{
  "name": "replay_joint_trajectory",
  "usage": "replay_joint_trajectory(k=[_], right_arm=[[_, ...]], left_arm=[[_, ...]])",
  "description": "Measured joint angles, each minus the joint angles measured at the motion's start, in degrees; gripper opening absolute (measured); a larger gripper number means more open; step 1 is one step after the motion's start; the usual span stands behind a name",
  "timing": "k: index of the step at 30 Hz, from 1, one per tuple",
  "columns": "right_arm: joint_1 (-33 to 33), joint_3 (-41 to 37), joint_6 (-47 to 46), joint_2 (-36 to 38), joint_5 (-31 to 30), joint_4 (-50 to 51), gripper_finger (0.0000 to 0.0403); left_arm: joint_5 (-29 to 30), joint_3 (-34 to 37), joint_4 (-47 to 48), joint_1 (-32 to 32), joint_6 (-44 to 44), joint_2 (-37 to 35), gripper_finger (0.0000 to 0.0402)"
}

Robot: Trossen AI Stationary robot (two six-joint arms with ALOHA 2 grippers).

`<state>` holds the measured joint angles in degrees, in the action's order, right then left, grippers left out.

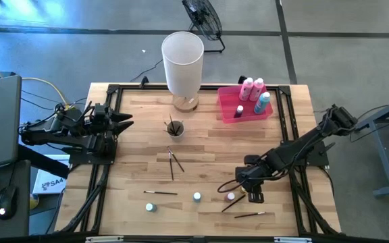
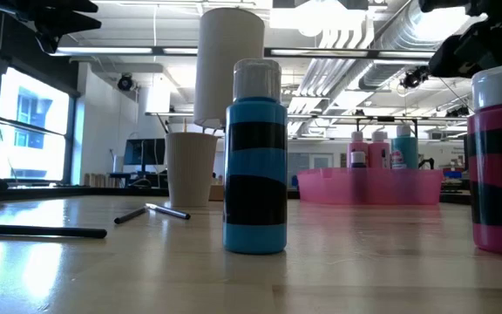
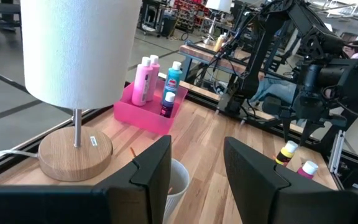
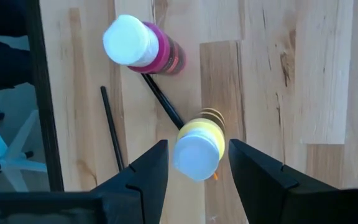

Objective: Pick & Place Paint Supplies
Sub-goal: Put the small yellow paint bottle into the pink bin

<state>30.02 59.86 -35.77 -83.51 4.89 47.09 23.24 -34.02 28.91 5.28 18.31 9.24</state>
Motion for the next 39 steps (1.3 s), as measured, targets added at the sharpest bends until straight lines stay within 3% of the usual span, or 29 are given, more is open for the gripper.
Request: replay_joint_trajectory(k=[9,28,39], right_arm=[[0.79,0.06,0.09,-4.02,1.36,-0.23,0.0162],[0.74,0.09,0.04,-3.81,-0.45,-0.15,0.0126],[0.74,0.07,-0.57,-3.80,-0.51,-0.15,0.0129]], left_arm=[[-0.02,0.01,0.00,-0.01,0.00,0.01,0.0143],[0.33,0.02,0.02,0.00,0.00,0.00,0.0143],[0.48,0.00,0.02,0.00,0.00,0.00,0.0143]])
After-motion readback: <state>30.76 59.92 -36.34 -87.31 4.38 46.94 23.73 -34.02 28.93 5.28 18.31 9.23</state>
